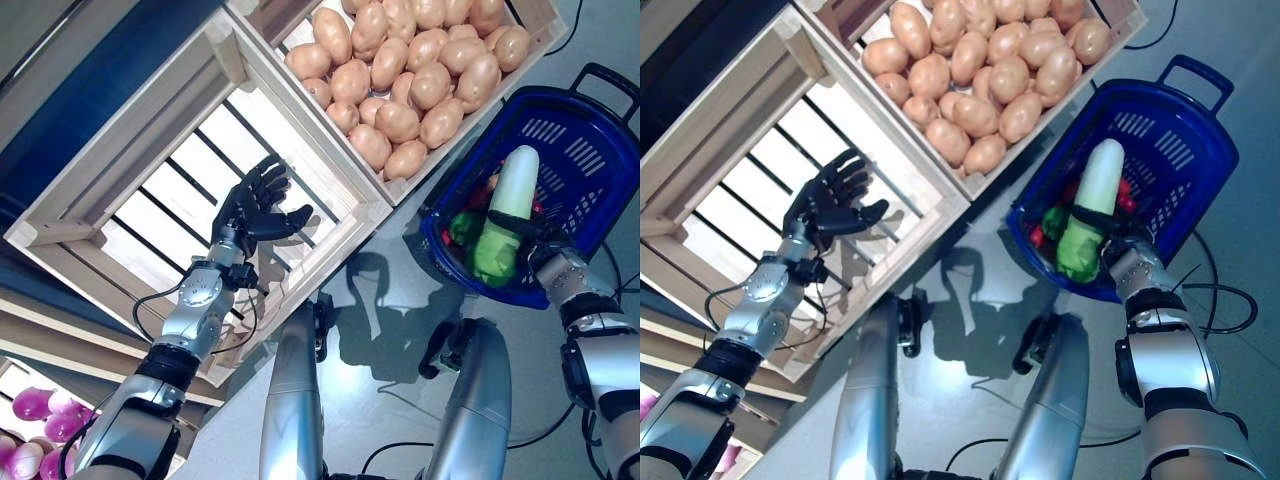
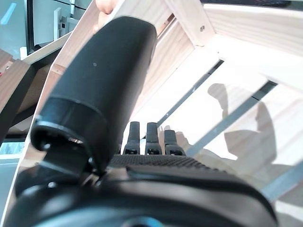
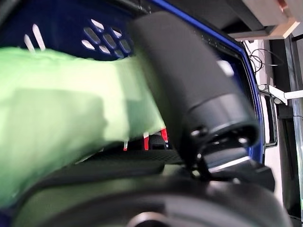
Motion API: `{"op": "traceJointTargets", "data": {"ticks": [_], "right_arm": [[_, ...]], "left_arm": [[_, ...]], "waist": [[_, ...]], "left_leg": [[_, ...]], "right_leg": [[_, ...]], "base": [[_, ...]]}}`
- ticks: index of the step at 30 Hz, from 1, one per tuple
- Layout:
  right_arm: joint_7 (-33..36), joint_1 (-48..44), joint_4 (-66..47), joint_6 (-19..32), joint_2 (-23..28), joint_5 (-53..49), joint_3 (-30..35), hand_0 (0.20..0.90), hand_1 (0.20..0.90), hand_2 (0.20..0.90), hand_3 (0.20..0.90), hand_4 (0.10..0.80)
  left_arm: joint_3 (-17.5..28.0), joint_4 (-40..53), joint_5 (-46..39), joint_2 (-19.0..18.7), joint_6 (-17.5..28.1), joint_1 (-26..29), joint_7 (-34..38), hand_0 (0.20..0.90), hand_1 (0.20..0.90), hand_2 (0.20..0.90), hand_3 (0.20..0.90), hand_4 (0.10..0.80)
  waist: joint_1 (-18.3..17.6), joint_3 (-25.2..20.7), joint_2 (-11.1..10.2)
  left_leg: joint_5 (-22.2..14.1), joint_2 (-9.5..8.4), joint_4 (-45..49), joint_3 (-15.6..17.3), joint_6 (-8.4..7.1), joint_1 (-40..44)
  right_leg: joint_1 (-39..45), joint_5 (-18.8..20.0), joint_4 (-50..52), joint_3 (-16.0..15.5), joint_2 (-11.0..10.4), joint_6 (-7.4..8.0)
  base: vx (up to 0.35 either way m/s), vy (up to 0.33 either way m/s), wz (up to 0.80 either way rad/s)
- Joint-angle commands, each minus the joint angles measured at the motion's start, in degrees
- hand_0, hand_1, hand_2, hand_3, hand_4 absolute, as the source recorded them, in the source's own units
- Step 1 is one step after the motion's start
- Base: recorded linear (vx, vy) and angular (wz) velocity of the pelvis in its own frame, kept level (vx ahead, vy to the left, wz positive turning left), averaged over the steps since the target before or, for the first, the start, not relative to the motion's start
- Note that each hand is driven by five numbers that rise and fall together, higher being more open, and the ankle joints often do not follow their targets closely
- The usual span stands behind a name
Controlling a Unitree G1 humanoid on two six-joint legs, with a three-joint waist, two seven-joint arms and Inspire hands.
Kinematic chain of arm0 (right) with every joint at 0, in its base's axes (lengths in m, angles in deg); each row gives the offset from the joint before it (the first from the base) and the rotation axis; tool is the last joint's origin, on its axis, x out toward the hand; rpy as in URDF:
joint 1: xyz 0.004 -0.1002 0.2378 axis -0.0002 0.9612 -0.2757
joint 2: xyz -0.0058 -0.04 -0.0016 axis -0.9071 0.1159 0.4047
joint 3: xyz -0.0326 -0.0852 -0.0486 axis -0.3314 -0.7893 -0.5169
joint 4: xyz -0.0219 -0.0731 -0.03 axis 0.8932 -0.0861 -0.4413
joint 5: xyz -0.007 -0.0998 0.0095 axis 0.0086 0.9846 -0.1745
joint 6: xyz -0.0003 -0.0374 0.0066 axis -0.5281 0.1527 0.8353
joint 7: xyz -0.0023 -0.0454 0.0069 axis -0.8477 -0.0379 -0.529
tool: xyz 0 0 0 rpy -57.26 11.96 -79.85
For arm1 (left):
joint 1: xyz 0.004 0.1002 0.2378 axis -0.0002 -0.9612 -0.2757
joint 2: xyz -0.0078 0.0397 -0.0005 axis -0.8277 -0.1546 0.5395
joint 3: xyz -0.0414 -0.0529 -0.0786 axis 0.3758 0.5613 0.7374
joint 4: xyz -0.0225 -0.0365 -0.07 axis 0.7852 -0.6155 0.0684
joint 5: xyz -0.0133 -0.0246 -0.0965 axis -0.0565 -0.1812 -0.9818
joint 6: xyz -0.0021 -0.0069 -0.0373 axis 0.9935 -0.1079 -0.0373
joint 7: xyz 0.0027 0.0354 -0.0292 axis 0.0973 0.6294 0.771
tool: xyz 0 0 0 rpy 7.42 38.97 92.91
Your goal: Put vegetables into the basket
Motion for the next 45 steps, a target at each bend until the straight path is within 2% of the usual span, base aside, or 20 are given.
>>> {"op": "traceJointTargets", "data": {"ticks": [1,9,11,12,15,16,21,23,28,34,40,43,45], "right_arm": [[1.75,-1.97,1.73,3.35,3.95,0.30,0.11,0.900,0.900,0.900,0.900,0.800],[3.99,1.57,1.82,2.68,2.54,0.40,2.21,0.900,0.900,0.900,0.900,0.800],[5.44,3.20,1.37,3.43,1.14,2.34,2.44,0.900,0.900,0.900,0.900,0.800],[5.77,4.25,0.97,4.36,0.25,2.51,2.60,0.900,0.900,0.900,0.900,0.800],[5.74,6.81,-0.36,6.63,-2.05,2.40,2.85,0.900,0.900,0.900,0.900,0.800],[6.84,8.97,-2.07,8.53,-4.72,3.50,2.69,0.900,0.900,0.900,0.900,0.800],[9.00,14.54,-9.33,12.11,-11.48,5.68,0.47,0.900,0.900,0.900,0.900,0.800],[9.19,17.71,-13.82,13.83,-14.70,5.86,-1.38,0.900,0.900,0.900,0.900,0.800],[7.77,27.07,-22.85,16.50,-19.38,9.06,-3.79,0.900,0.900,0.900,0.900,0.800],[0.41,38.47,-29.84,19.43,-24.00,13.06,-6.51,0.900,0.900,0.900,0.900,0.800],[-5.91,45.60,-33.87,19.88,-26.52,15.65,-10.33,0.900,0.900,0.900,0.900,0.800],[-6.83,48.19,-37.01,19.32,-27.96,14.70,-11.52,0.900,0.900,0.900,0.900,0.800],[-7.27,50.20,-39.37,20.13,-28.73,16.15,-12.98,0.900,0.900,0.900,0.900,0.800]], "left_arm": [[3.19,4.90,-0.54,-0.67,9.00,3.15,-0.81,0.900,0.900,0.900,0.900,0.800],[3.27,4.44,-1.31,-0.47,9.25,1.76,-1.78,0.900,0.900,0.900,0.900,0.800],[3.06,3.60,-1.83,-0.31,8.89,0.86,-2.18,0.900,0.900,0.900,0.900,0.800],[3.10,3.07,-1.64,-0.03,9.17,0.26,-2.40,0.900,0.900,0.900,0.900,0.800],[2.92,1.73,-1.00,0.44,9.06,-0.98,-2.32,0.900,0.900,0.900,0.900,0.800],[2.49,0.40,-1.17,0.91,7.94,-1.91,-2.61,0.900,0.900,0.900,0.900,0.800],[0.69,-3.40,1.71,3.60,6.33,-4.51,-2.69,0.900,0.900,0.900,0.900,0.800],[0.08,-5.75,2.69,4.96,6.05,-6.48,-4.06,0.900,0.900,0.900,0.900,0.800],[1.70,-8.96,5.56,8.40,4.03,-13.03,-5.78,0.900,0.900,0.900,0.900,0.800],[4.20,-14.64,8.61,13.19,1.48,-20.75,-6.51,0.900,0.900,0.900,0.900,0.800],[4.95,-21.34,13.97,17.77,2.25,-24.42,-5.60,0.900,0.900,0.900,0.900,0.800],[3.60,-23.43,19.35,18.73,2.42,-24.61,-4.20,0.900,0.900,0.900,0.900,0.800],[3.46,-23.49,18.61,19.12,2.14,-24.86,-3.82,0.900,0.900,0.900,0.900,0.800]], "waist": [[0.43,-4.14,1.04],[0.28,-5.97,0.27],[0.24,-6.95,-0.11],[0.16,-7.40,-0.28],[0.08,-8.54,-0.65],[0.21,-9.67,-1.13],[0.65,-12.54,-3.04],[0.75,-14.46,-3.89],[0.69,-19.33,-4.89],[-0.29,-24.03,-5.36],[-0.96,-26.99,-5.26],[-1.79,-27.62,-5.21],[-2.59,-27.70,-5.17]], "left_leg": [[-4.73,0.60,-1.35,1.02,0.02,4.79],[-4.00,0.89,-6.16,1.18,-0.27,10.29],[-3.00,1.44,-10.28,1.90,-0.38,14.10],[-0.46,1.76,-13.60,2.57,-0.05,15.62],[1.48,2.53,-19.11,3.58,0.01,19.83],[3.06,2.52,-23.67,4.10,0.08,23.37],[7.04,1.41,-35.06,5.41,0.52,33.24],[8.80,0.78,-39.72,5.85,0.69,37.92],[12.30,0.13,-49.69,7.20,0.72,47.20],[17.98,-1.14,-64.34,9.02,-0.12,57.39],[23.02,-1.83,-76.87,8.73,-1.09,62.08],[23.64,-2.42,-78.78,8.18,-1.26,61.90],[23.39,-2.56,-78.79,8.52,-1.02,61.81]], "right_leg": [[4.60,-1.40,0.17,1.73,1.18,-0.71],[9.91,-0.57,-4.87,1.35,2.20,-0.42],[13.63,0.53,-8.96,0.88,2.42,-0.15],[15.15,2.89,-12.10,0.44,2.52,-0.55],[19.45,4.66,-16.94,-0.14,2.61,-0.45],[22.90,6.28,-20.69,-0.78,2.42,-0.22],[33.45,10.11,-31.33,-3.81,2.47,0.53],[38.44,11.85,-36.39,-5.08,3.11,0.84],[48.72,15.16,-48.93,-7.31,5.25,1.54],[59.70,20.09,-65.71,-9.51,8.68,3.24],[64.30,25.33,-76.72,-9.97,10.22,4.71],[64.93,26.90,-79.72,-9.71,10.60,5.21],[64.62,27.07,-80.00,-9.29,10.60,5.18]], "base": [[0.080,0.025,0.01],[0.073,0.029,-0.02],[0.066,0.050,-0.01],[0.030,0.061,0.02],[0.072,0.053,0.03],[0.132,0.055,-0.06],[0.136,0.032,-0.06],[0.205,0.012,0.02],[0.220,0.009,0.10],[0.151,0.005,0.02],[0.067,-0.005,0.02],[0.001,0.000,0.07],[-0.045,0.026,0.07]]}}
